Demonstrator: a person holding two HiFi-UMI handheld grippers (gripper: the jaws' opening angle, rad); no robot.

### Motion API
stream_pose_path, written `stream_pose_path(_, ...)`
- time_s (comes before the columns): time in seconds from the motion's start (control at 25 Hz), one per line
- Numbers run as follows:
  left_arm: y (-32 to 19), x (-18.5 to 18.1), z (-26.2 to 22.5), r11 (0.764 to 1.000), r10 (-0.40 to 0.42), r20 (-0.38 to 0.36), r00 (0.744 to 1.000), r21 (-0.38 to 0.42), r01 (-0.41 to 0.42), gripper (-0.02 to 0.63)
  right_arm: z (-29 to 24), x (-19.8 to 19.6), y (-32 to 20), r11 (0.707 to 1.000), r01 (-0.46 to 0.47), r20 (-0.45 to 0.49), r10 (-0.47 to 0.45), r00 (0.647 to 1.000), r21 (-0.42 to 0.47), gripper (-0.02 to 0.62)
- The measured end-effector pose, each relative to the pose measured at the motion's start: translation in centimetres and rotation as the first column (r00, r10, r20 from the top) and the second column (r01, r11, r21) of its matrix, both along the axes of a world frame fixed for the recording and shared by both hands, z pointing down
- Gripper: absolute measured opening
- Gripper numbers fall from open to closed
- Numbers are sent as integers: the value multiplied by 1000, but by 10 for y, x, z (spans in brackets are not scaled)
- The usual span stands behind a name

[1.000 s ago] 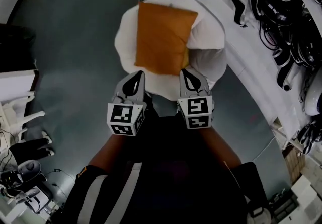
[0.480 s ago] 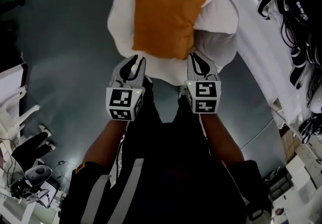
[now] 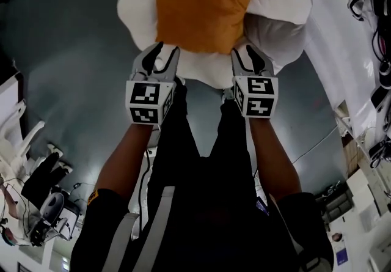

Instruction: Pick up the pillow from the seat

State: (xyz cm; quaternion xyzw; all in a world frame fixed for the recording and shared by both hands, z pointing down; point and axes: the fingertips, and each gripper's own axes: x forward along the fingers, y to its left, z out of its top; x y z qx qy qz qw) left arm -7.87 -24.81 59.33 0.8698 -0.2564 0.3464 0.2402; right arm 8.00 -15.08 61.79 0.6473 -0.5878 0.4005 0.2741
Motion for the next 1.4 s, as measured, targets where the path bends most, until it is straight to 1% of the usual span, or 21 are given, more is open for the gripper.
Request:
stream_pose_path(0.16,-14,-7,46,999,-10,23,1000,-34,10,184,47,2,-9,999,-6,9,6,1000,-40,181)
stream_pose_path(0.4,-29,-19,118,997,24,90,996,-72,-18,207,110,6,-20,995,-46,27,48,998,-83,202)
stream_pose_path(0.56,-34,-25,155,995,39,113,993,-93,-29,219,148,7,-18,990,-80,29,84,996,-118,212)
stream_pose_path(0.76,-45,-25,190,993,23,129,991,-117,-7,229,183,8,-15,984,-93,33,100,994,-154,220)
stream_pose_path(1.04,-50,-24,241,989,65,176,982,-143,-40,255,221,4,-10,974,-124,44,135,990,-189,248)
stream_pose_path(1.2,-50,-19,264,989,74,193,978,-143,-47,266,239,8,-4,971,-133,46,145,988,-201,269)
stream_pose_path(1.4,-52,-12,285,988,73,204,976,-151,-42,297,258,17,-3,968,-145,43,157,987,-207,273)
